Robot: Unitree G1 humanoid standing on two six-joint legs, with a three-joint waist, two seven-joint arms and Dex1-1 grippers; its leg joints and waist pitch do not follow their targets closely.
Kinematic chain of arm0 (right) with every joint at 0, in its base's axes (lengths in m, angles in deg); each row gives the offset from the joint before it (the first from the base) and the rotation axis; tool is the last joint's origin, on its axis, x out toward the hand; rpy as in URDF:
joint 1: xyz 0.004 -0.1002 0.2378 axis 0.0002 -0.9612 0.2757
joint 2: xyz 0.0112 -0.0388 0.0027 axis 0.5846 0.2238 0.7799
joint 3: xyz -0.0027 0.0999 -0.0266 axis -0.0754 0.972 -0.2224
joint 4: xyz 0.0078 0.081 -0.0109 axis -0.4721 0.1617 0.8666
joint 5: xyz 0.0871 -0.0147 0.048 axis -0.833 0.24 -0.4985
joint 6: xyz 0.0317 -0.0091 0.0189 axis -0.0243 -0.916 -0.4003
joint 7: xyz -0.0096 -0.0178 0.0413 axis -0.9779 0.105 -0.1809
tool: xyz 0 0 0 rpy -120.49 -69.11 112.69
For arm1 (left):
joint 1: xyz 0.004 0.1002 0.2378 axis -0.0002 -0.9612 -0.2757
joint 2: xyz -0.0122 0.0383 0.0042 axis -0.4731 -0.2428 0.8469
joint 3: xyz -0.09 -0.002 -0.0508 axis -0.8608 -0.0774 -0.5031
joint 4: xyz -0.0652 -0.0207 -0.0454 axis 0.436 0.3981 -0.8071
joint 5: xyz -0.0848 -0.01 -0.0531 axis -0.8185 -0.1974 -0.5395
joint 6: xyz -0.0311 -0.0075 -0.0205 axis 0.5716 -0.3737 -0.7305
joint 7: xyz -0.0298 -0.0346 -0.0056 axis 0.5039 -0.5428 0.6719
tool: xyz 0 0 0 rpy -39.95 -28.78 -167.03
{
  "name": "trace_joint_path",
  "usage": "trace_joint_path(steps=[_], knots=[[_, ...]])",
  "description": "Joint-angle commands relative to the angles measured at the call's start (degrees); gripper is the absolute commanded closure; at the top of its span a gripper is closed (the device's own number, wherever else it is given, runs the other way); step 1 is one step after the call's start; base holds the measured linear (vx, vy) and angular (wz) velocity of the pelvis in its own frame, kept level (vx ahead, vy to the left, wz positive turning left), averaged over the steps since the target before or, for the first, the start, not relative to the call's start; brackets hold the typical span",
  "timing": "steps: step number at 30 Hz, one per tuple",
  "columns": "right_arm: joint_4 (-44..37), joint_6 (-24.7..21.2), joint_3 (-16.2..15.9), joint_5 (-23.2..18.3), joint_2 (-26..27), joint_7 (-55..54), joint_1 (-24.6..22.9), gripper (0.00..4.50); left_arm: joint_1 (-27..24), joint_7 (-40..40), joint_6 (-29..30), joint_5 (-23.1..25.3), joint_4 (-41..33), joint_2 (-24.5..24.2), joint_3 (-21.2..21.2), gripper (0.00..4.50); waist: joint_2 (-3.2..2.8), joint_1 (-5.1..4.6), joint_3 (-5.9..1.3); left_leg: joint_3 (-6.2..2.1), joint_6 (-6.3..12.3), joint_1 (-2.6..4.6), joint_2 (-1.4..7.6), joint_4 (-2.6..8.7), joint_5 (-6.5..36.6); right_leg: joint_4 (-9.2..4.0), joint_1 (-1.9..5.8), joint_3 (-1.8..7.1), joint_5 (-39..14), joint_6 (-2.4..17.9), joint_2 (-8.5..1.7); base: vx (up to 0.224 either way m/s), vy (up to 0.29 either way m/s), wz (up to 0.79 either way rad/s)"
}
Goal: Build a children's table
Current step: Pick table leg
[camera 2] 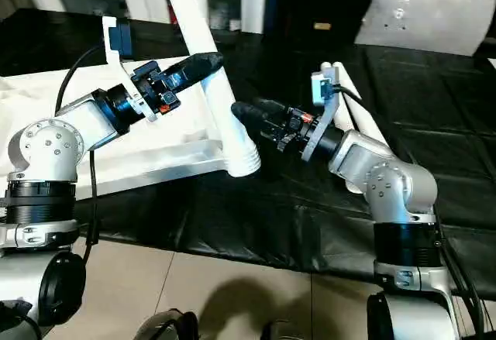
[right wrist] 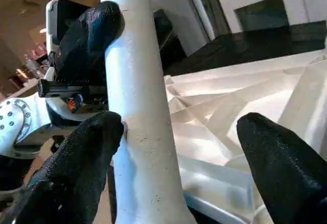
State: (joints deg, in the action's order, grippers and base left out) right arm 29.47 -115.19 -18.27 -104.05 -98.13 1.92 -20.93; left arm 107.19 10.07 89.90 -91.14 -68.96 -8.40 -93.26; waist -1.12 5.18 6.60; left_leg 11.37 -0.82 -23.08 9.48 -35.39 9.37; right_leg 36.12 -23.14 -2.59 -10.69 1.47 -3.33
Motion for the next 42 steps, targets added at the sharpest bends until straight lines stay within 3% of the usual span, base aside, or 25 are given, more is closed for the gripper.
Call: trace_joint_path(steps=[1,5,8,12,13,18,22,23,35,42], knots=[[-0.99,0.91,0.55,-0.14,-1.04,0.94,0.73,0.45,0.99,-1.03,0.45,-0.64,-0.74,-0.36,0.11,2.66,0.25,0.08,-5.79,-1.86,0.09,1.85,3.28,3.88,8.99,-4.75,2.75,2.59,-12.93,11.44,-4.95,0.0,0.0,0.0],[-1.08,3.1,-0.66,1.33,-1.86,3.51,0.32,0.45,0.36,-2.97,-0.46,0.13,-1.93,-0.94,1.77,2.66,0.33,0.11,-5.85,-1.82,0.24,1.71,3.23,3.8,8.46,-4.71,2.86,2.63,-12.66,11.19,-5.05,0.0,0.0,0.0],[-0.99,4.38,-4.42,3.73,-4.0,7.42,-0.1,0.45,-1.55,-8.4,-3.95,4.51,-4.92,-3.46,7.98,2.66,0.35,0.09,-5.88,-1.91,0.49,1.72,3.41,3.92,8.3,-4.72,2.79,2.67,-12.97,10.48,-5.01,0.0,0.0,0.0],[-0.67,5.46,-7.7,6.07,-5.32,9.78,-0.3,0.45,-2.17,-10.85,-5.08,5.33,-6.51,-4.09,10.17,2.66,0.36,-0.03,-5.81,-1.78,0.37,1.71,3.35,3.83,8.74,-4.71,2.83,2.71,-13.27,11.07,-5.07,0.0,0.0,0.0],[0.13,6.88,-10.3,8.18,-5.98,11.28,-0.47,0.45,-2.78,-13.2,-7.34,7.0,-7.7,-4.73,12.48,2.66,0.56,0.08,-5.9,-1.89,0.48,1.72,3.42,3.84,8.85,-4.89,2.85,2.68,-13.97,10.82,-5.14,0.0,0.0,0.0],[2.63,9.03,-14.95,11.05,-6.37,15.63,-0.08,0.96,-3.4,-16.44,-9.78,7.99,-8.82,-4.98,15.16,2.66,0.49,-0.01,-5.94,-1.83,0.46,1.71,3.53,3.75,8.79,-4.62,2.81,2.73,-13.4,11.63,-5.22,0.0,0.0,0.0],[3.46,9.47,-16.13,11.71,-6.55,17.39,0.22,1.32,-3.61,-18.14,-10.82,8.64,-9.14,-5.53,16.09,2.66,0.62,0.01,-6.02,-1.81,1.11,1.62,3.51,3.69,7.81,-4.35,2.89,2.72,-11.61,12.02,-5.1,0.0,0.0,0.0],[3.84,9.58,-16.4,11.84,-6.56,17.99,0.35,1.32,-3.7,-18.83,-11.22,8.84,-9.25,-5.76,16.37,2.66,0.91,-0.05,-5.97,-1.75,1.37,1.59,3.48,3.69,7.81,-4.38,2.87,2.72,-11.53,12.06,-5.07,0.0,0.0,0.0],[4.95,10.54,-17.64,12.68,-7.25,21.62,0.32,2.47,-3.55,-21.0,-12.95,9.73,-8.8,-6.78,17.14,2.66,0.71,-0.08,-5.83,-1.77,1.55,1.69,3.53,3.67,8.08,-4.33,2.77,2.72,-11.93,12.38,-5.04,0.0,0.0,0.0],[4.08,10.51,-17.21,12.54,-6.45,21.35,-0.09,2.56,-3.38,-19.69,-12.48,10.27,-7.99,-6.74,17.09,2.66,0.65,-0.1,-5.75,-1.81,1.5,1.72,3.55,3.71,8.42,-4.44,2.77,2.7,-12.93,12.28,-5.07,0.0,0.0,0.0]])
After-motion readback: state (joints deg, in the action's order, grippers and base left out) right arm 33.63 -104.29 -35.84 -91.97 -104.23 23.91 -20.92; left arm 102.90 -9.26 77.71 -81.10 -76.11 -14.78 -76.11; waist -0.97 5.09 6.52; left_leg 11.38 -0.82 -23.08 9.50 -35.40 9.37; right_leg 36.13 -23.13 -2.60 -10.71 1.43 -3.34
